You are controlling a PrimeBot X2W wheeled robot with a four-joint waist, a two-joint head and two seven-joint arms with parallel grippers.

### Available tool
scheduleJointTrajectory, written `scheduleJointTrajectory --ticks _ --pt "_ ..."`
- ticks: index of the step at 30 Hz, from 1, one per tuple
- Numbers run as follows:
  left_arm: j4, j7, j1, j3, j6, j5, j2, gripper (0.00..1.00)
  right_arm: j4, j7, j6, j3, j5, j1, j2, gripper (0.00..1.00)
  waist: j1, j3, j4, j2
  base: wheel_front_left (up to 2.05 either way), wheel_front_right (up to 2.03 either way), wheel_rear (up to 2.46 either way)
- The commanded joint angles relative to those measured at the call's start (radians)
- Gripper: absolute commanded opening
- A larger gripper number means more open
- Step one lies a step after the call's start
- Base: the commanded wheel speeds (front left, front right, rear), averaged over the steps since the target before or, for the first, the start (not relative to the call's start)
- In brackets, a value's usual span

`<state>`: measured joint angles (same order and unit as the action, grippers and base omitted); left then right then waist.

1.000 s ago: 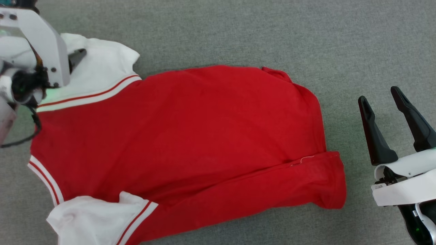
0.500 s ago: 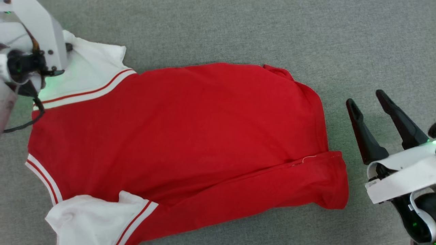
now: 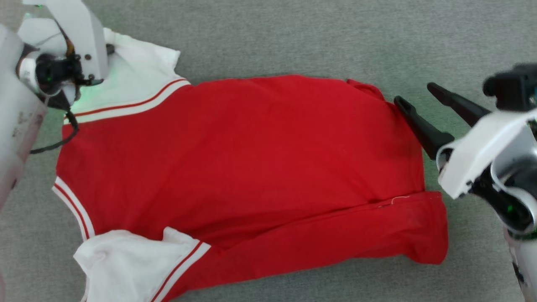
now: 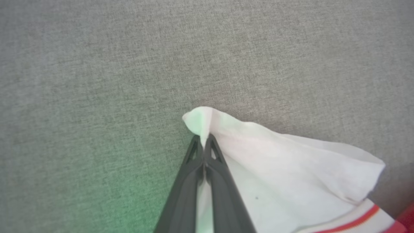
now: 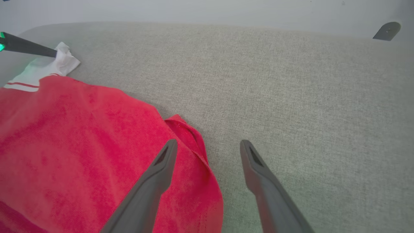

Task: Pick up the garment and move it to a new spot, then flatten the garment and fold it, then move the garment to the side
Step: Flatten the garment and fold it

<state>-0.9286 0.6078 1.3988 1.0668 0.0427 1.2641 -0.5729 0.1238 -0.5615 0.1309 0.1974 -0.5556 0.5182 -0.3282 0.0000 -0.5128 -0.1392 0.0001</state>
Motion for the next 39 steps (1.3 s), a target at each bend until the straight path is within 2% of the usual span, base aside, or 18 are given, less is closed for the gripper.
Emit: scheduleJointTrajectory --ticks 1,11,18,19,20,21,28,35,39 --pt "-0.008 0.006 -0.013 0.014 0.013 -0.005 0.026 0.0 -0.03 -0.035 -0.001 0.01 -0.012 0.043 -0.001 1.0 0.0 -0.008 0.017 -0.0001 0.0 0.0 0.0" --pt "-0.04 -0.015 0.021 0.022 0.04 -0.019 0.07 0.0 -0.187 -0.212 0.0 0.072 -0.026 0.184 0.009 1.0 0.0 -0.03 0.055 -0.0001 0.0 0.0 0.0" --pt "-0.064 -0.029 0.032 0.028 0.059 -0.024 0.099 0.0 -0.268 -0.344 0.0 0.131 -0.02 0.206 0.004 1.0 0.0 -0.035 0.073 -0.0001 0.0 0.0 0.0" --pt "-0.067 -0.03 0.034 0.029 0.062 -0.024 0.103 0.0 -0.279 -0.357 0.0 0.135 -0.029 0.207 0.009 0.85 0.0 -0.035 0.075 -0.0001 0.0 0.0 0.0" --pt "-0.07 -0.031 0.035 0.03 0.064 -0.024 0.106 0.0 -0.291 -0.378 0.0 0.139 -0.035 0.209 0.012 0.45 0.0 -0.035 0.076 -0.0001 0.0 0.0 0.0" --pt "-0.075 -0.033 0.036 0.031 0.065 -0.025 0.11 0.0 -0.297 -0.393 0.0 0.149 -0.029 0.212 0.009 0.0 0.0 -0.034 0.077 -0.0001 0.0 0.0 0.0" --pt "-0.1 -0.043 0.037 0.032 0.076 -0.018 0.13 0.0 -0.327 -0.431 0.0 0.121 -0.014 0.255 0.018 0.0 0.0 -0.02 0.089 -0.0001 0.0 0.0 0.0" --pt "-0.101 -0.098 0.045 0.013 0.083 -0.007 0.13 0.0 -0.326 -0.379 -0.001 0.042 0.004 0.258 0.023 0.0 0.0 0.03 0.114 -0.0001 0.0 0.0 0.0" --pt "-0.088 -0.122 0.031 0.009 0.088 0.003 0.128 0.0 -0.303 -0.337 -0.001 0.049 -0.006 0.226 -0.006 0.0 0.0 0.076 0.134 -0.0001 0.0 0.0 0.0"
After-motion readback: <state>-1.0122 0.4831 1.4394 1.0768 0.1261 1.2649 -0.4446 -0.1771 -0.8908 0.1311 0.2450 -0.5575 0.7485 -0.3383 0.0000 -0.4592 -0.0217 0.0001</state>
